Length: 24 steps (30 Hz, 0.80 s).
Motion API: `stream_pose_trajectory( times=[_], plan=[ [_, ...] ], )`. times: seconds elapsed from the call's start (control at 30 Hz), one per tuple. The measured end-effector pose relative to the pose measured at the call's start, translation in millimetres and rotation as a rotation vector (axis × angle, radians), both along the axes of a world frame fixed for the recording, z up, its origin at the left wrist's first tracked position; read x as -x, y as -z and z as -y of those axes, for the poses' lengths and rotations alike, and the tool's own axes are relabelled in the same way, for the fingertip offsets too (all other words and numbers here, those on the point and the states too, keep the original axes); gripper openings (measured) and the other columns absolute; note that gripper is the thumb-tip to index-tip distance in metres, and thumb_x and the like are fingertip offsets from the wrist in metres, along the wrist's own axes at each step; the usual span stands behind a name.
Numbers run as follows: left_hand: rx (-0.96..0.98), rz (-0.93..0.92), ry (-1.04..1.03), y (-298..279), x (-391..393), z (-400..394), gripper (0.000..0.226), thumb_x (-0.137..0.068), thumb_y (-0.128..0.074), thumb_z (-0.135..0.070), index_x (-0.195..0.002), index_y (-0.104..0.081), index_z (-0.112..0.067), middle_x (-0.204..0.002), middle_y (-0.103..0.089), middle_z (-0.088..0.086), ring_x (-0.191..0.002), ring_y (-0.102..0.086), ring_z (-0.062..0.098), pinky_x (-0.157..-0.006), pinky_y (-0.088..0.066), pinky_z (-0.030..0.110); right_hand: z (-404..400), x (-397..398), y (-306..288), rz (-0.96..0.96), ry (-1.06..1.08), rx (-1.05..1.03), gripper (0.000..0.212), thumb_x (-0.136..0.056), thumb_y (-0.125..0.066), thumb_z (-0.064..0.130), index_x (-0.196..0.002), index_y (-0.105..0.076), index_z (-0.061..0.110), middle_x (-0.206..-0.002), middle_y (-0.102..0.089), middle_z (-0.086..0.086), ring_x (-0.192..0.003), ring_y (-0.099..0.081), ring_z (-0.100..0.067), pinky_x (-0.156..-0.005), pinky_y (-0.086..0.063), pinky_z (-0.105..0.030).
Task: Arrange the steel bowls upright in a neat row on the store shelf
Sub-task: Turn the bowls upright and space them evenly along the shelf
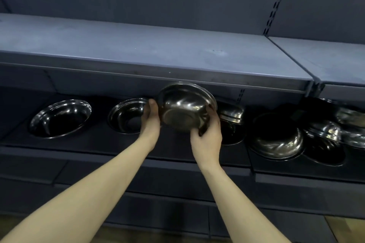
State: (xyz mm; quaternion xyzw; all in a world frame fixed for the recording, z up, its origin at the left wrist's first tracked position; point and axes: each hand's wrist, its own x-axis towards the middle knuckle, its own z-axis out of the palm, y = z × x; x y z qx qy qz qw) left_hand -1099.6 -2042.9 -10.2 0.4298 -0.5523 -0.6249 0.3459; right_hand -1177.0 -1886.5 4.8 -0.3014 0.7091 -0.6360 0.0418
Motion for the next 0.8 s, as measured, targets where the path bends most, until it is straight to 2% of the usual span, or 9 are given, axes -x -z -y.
stream_pose_trajectory(
  times=[0.13, 0.23, 0.33, 0.43, 0.5, 0.57, 0.63, 0.7, 0.8],
  plan=[
    [-0.033, -0.072, -0.022, -17, -7, -9, 0.104, -0.051, -0.036, -0.103, -0.136, -0.04, -0.044, -0.138, -0.055, -0.007, -0.122, -0.057, 0.021, -0.108, -0.042, 0.048, -1, -3, -11, 0.424, 0.077, 0.225, 0.032, -0.101, -0.056, 0.014, -0.132, -0.057, 0.022, -0.126, -0.064, 0.01, -0.118, -0.059, -0.004, -0.112, -0.045, -0.032],
    [-0.07, -0.081, -0.018, -28, -10, -10, 0.116, -0.05, -0.044, -0.101, -0.144, -0.03, -0.034, -0.136, -0.056, -0.008, -0.122, -0.057, 0.02, -0.11, -0.04, 0.045, 5, 1, -17, 0.519, 0.116, 0.258, 0.034, -0.103, -0.056, 0.04, -0.133, -0.056, 0.024, -0.129, -0.063, 0.009, -0.122, -0.058, -0.01, -0.109, -0.042, -0.03],
    [-0.083, -0.082, 0.005, -37, -15, -5, 0.09, -0.068, -0.057, -0.083, -0.136, -0.037, -0.028, -0.124, -0.063, -0.006, -0.113, -0.062, 0.018, -0.104, -0.044, 0.04, 12, 3, -19, 0.533, 0.132, 0.204, 0.052, -0.096, -0.063, 0.052, -0.137, -0.056, 0.021, -0.132, -0.059, 0.005, -0.121, -0.056, -0.013, -0.105, -0.042, -0.03],
    [-0.131, -0.094, 0.073, -36, -20, 9, 0.066, -0.077, -0.057, -0.06, -0.13, -0.052, -0.022, -0.122, -0.067, 0.003, -0.105, -0.065, 0.016, -0.093, -0.05, 0.033, 21, 5, -13, 0.515, 0.116, 0.091, 0.042, -0.098, -0.062, 0.042, -0.134, -0.062, 0.022, -0.137, -0.056, 0.001, -0.121, -0.056, -0.017, -0.109, -0.043, -0.036],
    [-0.099, -0.062, 0.106, -21, -24, 29, 0.041, -0.084, -0.052, -0.043, -0.119, -0.06, -0.023, -0.12, -0.068, 0.004, -0.106, -0.063, 0.02, -0.098, -0.048, 0.038, 26, -1, -12, 0.556, 0.112, 0.112, 0.034, -0.102, -0.055, 0.033, -0.133, -0.062, 0.024, -0.14, -0.052, 0.003, -0.123, -0.054, -0.017, -0.114, -0.041, -0.039],
    [-0.008, 0.047, 0.139, -17, -28, 39, 0.034, -0.081, -0.057, -0.034, -0.114, -0.06, -0.038, -0.115, -0.069, -0.007, -0.112, -0.061, 0.021, -0.104, -0.044, 0.044, 32, -10, -12, 0.644, 0.125, 0.173, 0.037, -0.102, -0.045, 0.03, -0.135, -0.06, 0.024, -0.14, -0.055, 0.003, -0.127, -0.056, -0.019, -0.115, -0.044, -0.044],
    [0.097, 0.139, 0.173, -33, -38, 30, 0.035, -0.085, -0.058, -0.021, -0.112, -0.051, -0.041, -0.103, -0.064, -0.018, -0.1, -0.058, 0.007, -0.095, -0.043, 0.031, 38, -14, -11, 0.692, 0.144, 0.171, 0.045, -0.098, -0.041, 0.035, -0.135, -0.062, 0.021, -0.132, -0.063, 0.002, -0.123, -0.06, -0.021, -0.111, -0.048, -0.048],
    [0.217, 0.182, 0.216, -39, -46, 23, 0.04, -0.09, -0.055, -0.008, -0.111, -0.046, -0.039, -0.096, -0.056, -0.023, -0.091, -0.054, 0.0, -0.081, -0.039, 0.02, 42, -15, -10, 0.647, 0.141, 0.096, 0.042, -0.096, -0.048, 0.037, -0.132, -0.064, 0.022, -0.122, -0.069, 0.001, -0.113, -0.065, -0.02, -0.104, -0.053, -0.045],
    [0.343, 0.273, 0.307, -37, -58, 27, 0.043, -0.091, -0.059, -0.009, -0.115, -0.046, -0.043, -0.099, -0.054, -0.027, -0.106, -0.055, 0.007, -0.083, -0.037, 0.019, 46, -12, -8, 0.589, 0.12, -0.036, 0.029, -0.098, -0.056, 0.018, -0.125, -0.066, 0.015, -0.105, -0.075, -0.006, -0.072, -0.072, -0.016, -0.061, -0.057, -0.024]
  ],
)
